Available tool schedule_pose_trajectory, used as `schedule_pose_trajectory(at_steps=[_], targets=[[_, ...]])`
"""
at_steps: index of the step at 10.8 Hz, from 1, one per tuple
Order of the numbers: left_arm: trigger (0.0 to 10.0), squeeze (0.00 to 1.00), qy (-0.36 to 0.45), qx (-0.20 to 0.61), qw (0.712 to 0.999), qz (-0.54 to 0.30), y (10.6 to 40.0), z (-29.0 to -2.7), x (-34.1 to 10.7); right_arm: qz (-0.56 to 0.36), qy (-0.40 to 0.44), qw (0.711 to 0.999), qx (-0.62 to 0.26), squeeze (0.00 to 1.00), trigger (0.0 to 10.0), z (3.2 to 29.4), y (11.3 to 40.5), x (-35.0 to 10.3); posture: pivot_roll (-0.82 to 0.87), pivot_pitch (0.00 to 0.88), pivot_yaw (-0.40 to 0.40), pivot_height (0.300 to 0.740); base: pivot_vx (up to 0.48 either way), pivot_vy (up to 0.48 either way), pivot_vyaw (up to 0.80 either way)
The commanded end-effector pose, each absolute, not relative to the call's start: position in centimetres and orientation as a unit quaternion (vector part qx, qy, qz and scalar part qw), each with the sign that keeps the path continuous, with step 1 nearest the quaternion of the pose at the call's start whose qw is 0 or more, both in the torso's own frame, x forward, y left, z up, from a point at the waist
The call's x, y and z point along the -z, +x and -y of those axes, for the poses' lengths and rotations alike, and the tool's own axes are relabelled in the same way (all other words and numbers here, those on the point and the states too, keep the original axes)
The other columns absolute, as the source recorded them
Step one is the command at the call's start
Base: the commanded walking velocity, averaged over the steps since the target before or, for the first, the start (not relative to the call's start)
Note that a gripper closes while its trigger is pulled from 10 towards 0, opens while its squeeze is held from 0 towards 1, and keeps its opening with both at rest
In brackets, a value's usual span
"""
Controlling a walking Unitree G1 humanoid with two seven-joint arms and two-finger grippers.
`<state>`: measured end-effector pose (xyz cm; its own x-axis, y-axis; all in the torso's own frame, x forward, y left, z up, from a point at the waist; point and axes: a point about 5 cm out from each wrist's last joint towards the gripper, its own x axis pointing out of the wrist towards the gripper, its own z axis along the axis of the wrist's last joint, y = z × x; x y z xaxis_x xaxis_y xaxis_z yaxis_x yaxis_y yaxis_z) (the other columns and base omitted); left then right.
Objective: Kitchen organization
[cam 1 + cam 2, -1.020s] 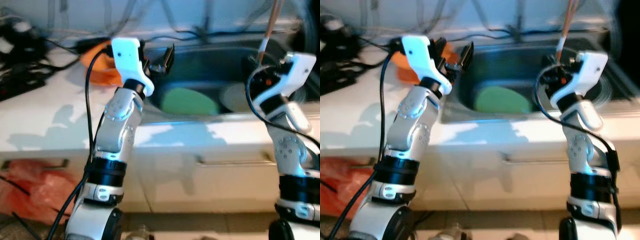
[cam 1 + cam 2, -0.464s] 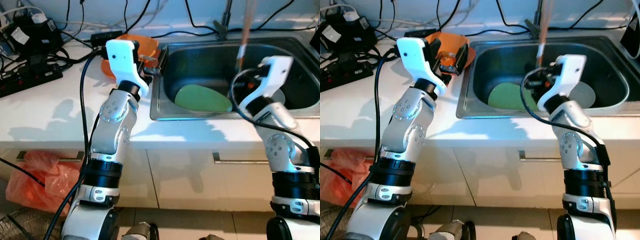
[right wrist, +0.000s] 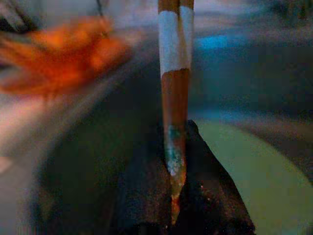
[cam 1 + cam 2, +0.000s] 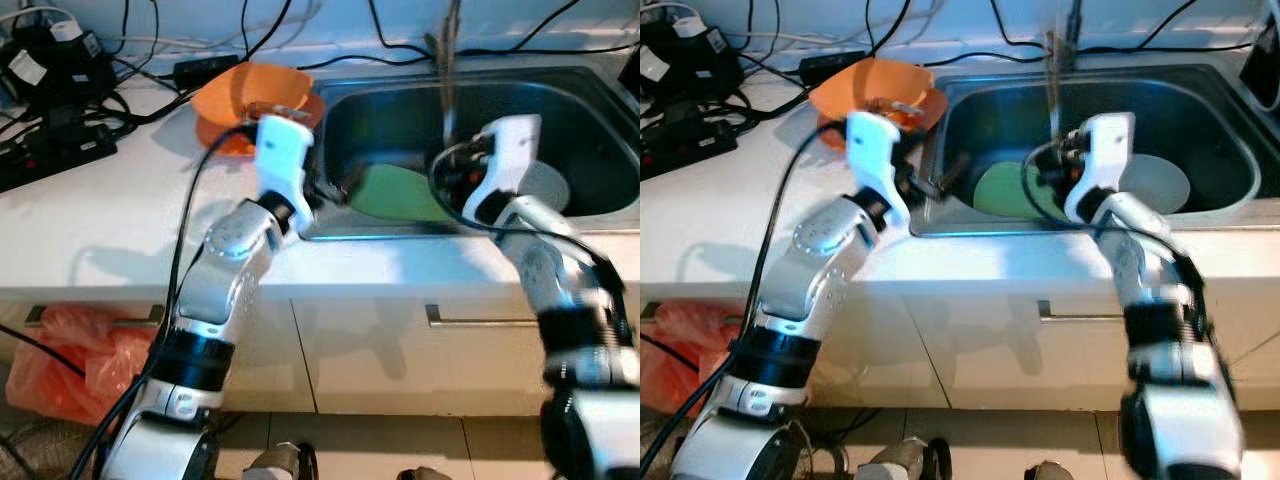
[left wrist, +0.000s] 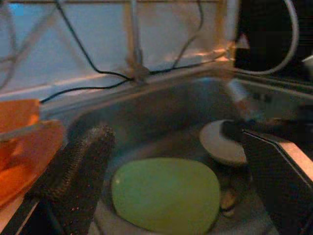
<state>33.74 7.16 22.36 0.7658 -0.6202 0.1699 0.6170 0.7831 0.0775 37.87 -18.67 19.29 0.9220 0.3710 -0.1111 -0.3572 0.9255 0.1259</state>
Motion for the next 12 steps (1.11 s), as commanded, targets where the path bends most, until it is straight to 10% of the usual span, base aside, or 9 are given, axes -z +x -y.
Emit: schedule_pose_trajectory(at_steps=[1, 2, 4, 5, 8, 9, 12], targets=[[10.0, 0.21, 0.018, 0.344, 0.935, 0.087, 33.4, -7.2, -22.3, -0.074, 0.041, 0.978, -0.192, 0.00, 0.0, 18.8, 38.2, -19.5, 0.05, 0.112, 0.094, 0.740, 0.000, 0.000, 0.00], [10.0, 0.00, 0.039, 0.369, 0.925, 0.079, 33.1, -7.1, -22.2, -0.093, 0.014, 0.976, -0.195, 0.00, 0.0, 19.3, 38.7, -19.6, 0.06, 0.112, 0.094, 0.740, 0.000, 0.000, 0.00], [10.0, 0.00, 0.061, 0.390, 0.917, 0.062, 32.4, -7.4, -22.0, -0.125, -0.056, 0.974, -0.181, 0.00, 0.0, 20.3, 39.6, -19.3, 0.09, 0.111, 0.095, 0.740, 0.000, 0.000, 0.00], [10.0, 0.00, 0.067, 0.402, 0.912, 0.051, 32.1, -7.5, -22.0, -0.128, -0.108, 0.972, -0.165, 0.00, 10.0, 20.8, 40.0, -19.5, 0.10, 0.110, 0.096, 0.740, 0.000, 0.000, 0.00], [10.0, 0.00, 0.110, 0.461, 0.880, -0.021, 31.1, -7.7, -20.3, -0.121, -0.148, 0.969, -0.157, 0.00, 10.0, 21.1, 40.5, -20.4, 0.10, 0.109, 0.102, 0.740, 0.000, 0.000, 0.00], [10.0, 0.00, 0.112, 0.465, 0.878, -0.027, 31.0, -7.7, -20.1, -0.121, -0.150, 0.967, -0.164, 1.00, 10.0, 21.1, 40.5, -20.4, 0.10, 0.109, 0.103, 0.740, 0.000, 0.000, 0.00], [10.0, 0.00, 0.109, 0.467, 0.877, -0.032, 30.9, -7.7, -20.1, -0.127, -0.168, 0.960, -0.186, 1.00, 10.0, 20.8, 40.5, -20.2, 0.10, 0.111, 0.108, 0.740, 0.000, 0.000, 0.00]])
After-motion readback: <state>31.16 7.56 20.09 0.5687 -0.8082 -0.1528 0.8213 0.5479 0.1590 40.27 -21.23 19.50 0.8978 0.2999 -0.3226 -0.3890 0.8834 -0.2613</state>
